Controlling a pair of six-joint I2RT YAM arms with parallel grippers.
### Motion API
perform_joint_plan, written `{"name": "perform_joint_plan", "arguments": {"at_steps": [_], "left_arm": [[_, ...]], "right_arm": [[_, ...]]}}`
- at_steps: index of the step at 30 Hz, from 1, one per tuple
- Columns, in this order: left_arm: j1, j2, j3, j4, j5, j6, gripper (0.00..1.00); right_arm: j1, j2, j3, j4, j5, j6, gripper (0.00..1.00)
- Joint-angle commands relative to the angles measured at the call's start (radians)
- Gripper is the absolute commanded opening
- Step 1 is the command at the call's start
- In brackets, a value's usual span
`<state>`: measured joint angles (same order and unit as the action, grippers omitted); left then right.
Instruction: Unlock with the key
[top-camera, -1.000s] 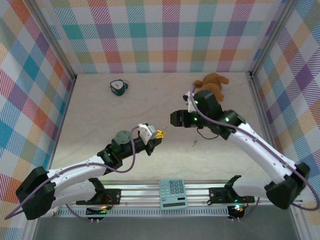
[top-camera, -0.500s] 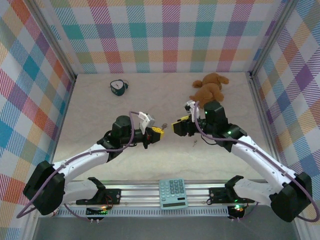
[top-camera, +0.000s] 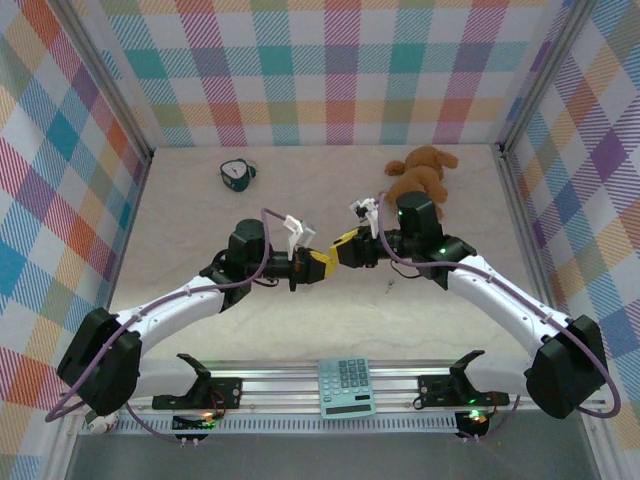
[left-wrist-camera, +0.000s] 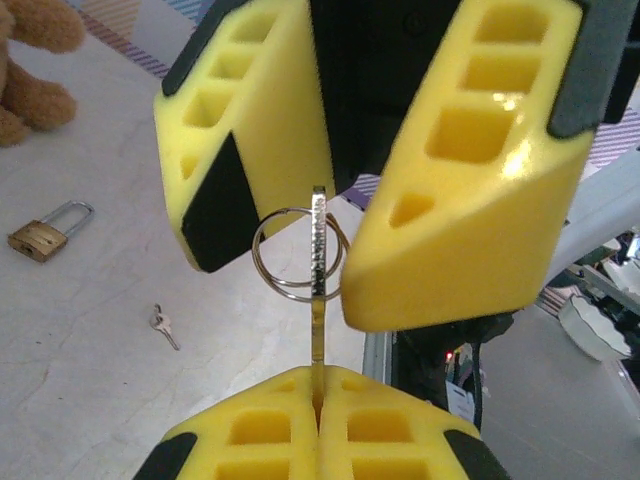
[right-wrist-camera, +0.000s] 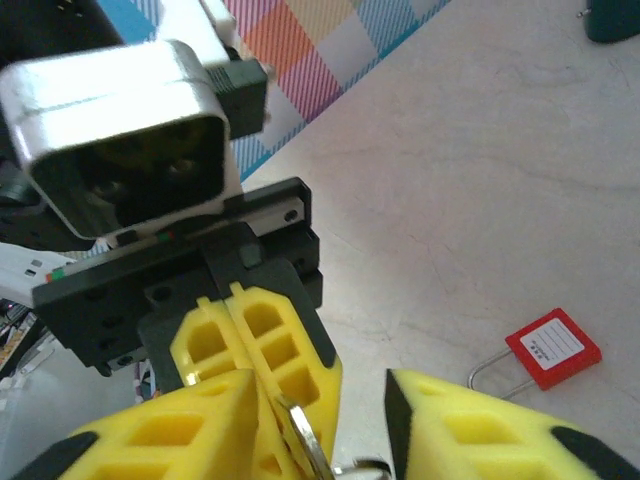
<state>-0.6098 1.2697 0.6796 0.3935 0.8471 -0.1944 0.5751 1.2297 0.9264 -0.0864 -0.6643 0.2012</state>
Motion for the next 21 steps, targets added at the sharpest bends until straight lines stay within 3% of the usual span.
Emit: {"name": "perform_joint_plan", "arguments": {"at_steps": [1,8,16,21], "left_arm": [[0.010,0.013,0.026,0.001,0.054,-0.008,0.00],[0.012,0.007,0.027,0.007,0.047,-0.006,0.00],[0.021,0.027,0.032,0.057,0.066,-0.037,0.00],[0.028,0.042,0.040,0.078,0.075,-0.055,0.00]], "right_arm": [[-0.004,-0.011,0.019,0.038,-0.034,-0.005,0.32],[-0.004,-0.006,0.023,0.011,-0.046,-0.006,0.11],[-0.003,-0.031,0.003,-0.015,-0.060,-0.006,0.23],[-0.003,-0.029,0.001,-0.028,-0.069,-0.011,0.23]]}}
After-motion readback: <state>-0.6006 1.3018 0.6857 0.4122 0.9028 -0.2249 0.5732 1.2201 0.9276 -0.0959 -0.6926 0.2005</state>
